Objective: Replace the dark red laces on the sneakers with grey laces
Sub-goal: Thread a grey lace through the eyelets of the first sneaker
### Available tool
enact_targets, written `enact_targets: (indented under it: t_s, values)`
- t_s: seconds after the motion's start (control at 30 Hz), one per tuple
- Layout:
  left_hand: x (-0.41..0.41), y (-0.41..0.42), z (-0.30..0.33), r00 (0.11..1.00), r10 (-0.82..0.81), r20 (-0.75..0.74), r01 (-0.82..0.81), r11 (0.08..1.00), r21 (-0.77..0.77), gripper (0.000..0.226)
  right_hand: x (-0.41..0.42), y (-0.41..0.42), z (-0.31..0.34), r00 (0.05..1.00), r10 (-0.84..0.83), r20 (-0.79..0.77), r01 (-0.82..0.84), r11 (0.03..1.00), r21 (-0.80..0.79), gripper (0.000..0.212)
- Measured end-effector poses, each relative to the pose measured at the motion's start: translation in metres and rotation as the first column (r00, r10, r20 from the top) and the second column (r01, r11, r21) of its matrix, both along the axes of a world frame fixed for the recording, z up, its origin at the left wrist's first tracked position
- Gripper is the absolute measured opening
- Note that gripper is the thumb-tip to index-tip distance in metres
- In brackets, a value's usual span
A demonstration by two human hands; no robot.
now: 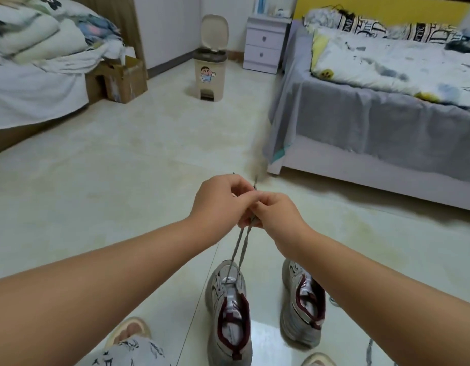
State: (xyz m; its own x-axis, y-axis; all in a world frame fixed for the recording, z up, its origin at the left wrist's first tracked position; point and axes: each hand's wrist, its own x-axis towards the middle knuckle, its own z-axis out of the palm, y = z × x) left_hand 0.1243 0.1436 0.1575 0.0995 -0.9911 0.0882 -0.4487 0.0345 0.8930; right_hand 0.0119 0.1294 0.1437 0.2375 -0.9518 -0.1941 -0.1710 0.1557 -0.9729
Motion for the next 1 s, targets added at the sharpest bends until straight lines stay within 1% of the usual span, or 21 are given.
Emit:
enact_targets:
  t_s: [0.03,0.17,0.23,0.3,0.37,0.43,0.5,0.53,0.57,0.6,0.67,0.7,0.73,0.77,0.8,0.83,0.87,0.9,0.93,0.97,1.0]
  values:
    - [-0.002,-0.003,0.000,1.000,0.014,-0.005,-0.014,1.000,0.014,0.009,0.002,-0.001,-0.001,1.000,-0.004,-0.019,0.004,1.000,-0.027,0.030]
    - [0.001,-0.019,-0.007,0.991,0.051,-0.120,-0.034,0.990,0.135,0.006,0.006,-0.010,-0.007,0.994,-0.003,-0.108,-0.007,0.996,-0.094,0.029]
    - [0.004,-0.025,-0.010,0.985,0.022,-0.172,0.013,0.979,0.202,0.008,0.006,-0.014,-0.010,0.993,0.016,-0.118,-0.027,0.996,-0.088,0.028]
    - [0.004,-0.031,-0.010,0.980,-0.003,-0.201,0.051,0.971,0.236,0.011,0.006,-0.019,-0.012,0.993,0.029,-0.114,-0.036,0.997,-0.063,0.022]
    - [0.005,-0.042,-0.007,0.974,0.042,-0.223,0.008,0.976,0.220,0.013,0.001,-0.029,-0.009,0.997,0.008,-0.070,-0.007,1.000,0.007,0.011]
    - [0.012,-0.055,-0.003,0.929,0.143,-0.341,-0.064,0.971,0.232,0.013,-0.007,-0.042,-0.004,0.997,-0.051,-0.063,0.057,0.994,0.090,0.009]
    - [0.027,-0.065,-0.003,0.851,0.208,-0.482,-0.064,0.953,0.298,0.016,-0.021,-0.053,-0.002,0.984,-0.076,-0.158,0.092,0.991,0.098,0.015]
    - [0.037,-0.068,-0.006,0.850,0.207,-0.484,-0.054,0.949,0.311,0.017,-0.030,-0.059,-0.002,0.973,-0.070,-0.221,0.092,0.992,0.089,0.019]
    - [0.048,-0.071,-0.013,0.884,0.195,-0.424,-0.056,0.947,0.318,0.018,-0.039,-0.065,-0.005,0.954,-0.060,-0.292,0.087,0.993,0.080,0.023]
    - [0.059,-0.074,-0.021,0.932,0.174,-0.317,-0.068,0.945,0.319,0.019,-0.047,-0.071,-0.008,0.934,-0.052,-0.355,0.085,0.993,0.078,0.026]
    - [0.080,-0.078,-0.042,0.995,0.097,-0.008,-0.090,0.950,0.299,0.019,-0.061,-0.085,-0.015,0.918,-0.049,-0.394,0.099,0.989,0.108,0.030]
    - [0.090,-0.080,-0.055,0.983,0.027,0.179,-0.079,0.954,0.290,0.017,-0.067,-0.091,-0.019,0.930,-0.054,-0.364,0.112,0.984,0.139,0.030]
    - [0.099,-0.081,-0.069,0.928,-0.072,0.367,-0.048,0.950,0.307,0.016,-0.071,-0.096,-0.022,0.946,-0.058,-0.319,0.117,0.979,0.168,0.030]
    - [0.107,-0.080,-0.085,0.831,-0.184,0.525,-0.017,0.935,0.355,0.018,-0.075,-0.100,-0.026,0.958,-0.053,-0.281,0.109,0.977,0.186,0.028]
    - [0.113,-0.079,-0.100,0.716,-0.289,0.635,-0.008,0.907,0.421,0.022,-0.078,-0.103,-0.031,0.961,-0.034,-0.274,0.088,0.978,0.191,0.025]
    - [0.116,-0.077,-0.116,0.591,-0.384,0.710,-0.019,0.873,0.488,0.026,-0.081,-0.105,-0.039,0.951,-0.003,-0.308,0.062,0.981,0.182,0.023]
    - [0.118,-0.074,-0.129,0.458,-0.466,0.757,-0.046,0.838,0.544,0.028,-0.082,-0.107,-0.048,0.922,0.032,-0.386,0.031,0.987,0.158,0.023]
    - [0.116,-0.071,-0.141,0.330,-0.534,0.778,-0.075,0.807,0.585,0.028,-0.083,-0.109,-0.059,0.867,0.070,-0.493,-0.009,0.992,0.124,0.024]
    - [0.112,-0.067,-0.152,0.225,-0.579,0.784,-0.086,0.789,0.608,0.026,-0.082,-0.110,-0.073,0.791,0.112,-0.601,-0.067,0.993,0.097,0.025]
    - [0.106,-0.064,-0.163,0.148,-0.603,0.784,-0.070,0.784,0.616,0.022,-0.080,-0.111,-0.088,0.697,0.163,-0.698,-0.141,0.986,0.089,0.024]
    - [0.099,-0.061,-0.172,0.100,-0.615,0.782,-0.025,0.784,0.620,0.018,-0.076,-0.110,-0.103,0.586,0.217,-0.781,-0.228,0.969,0.098,0.024]
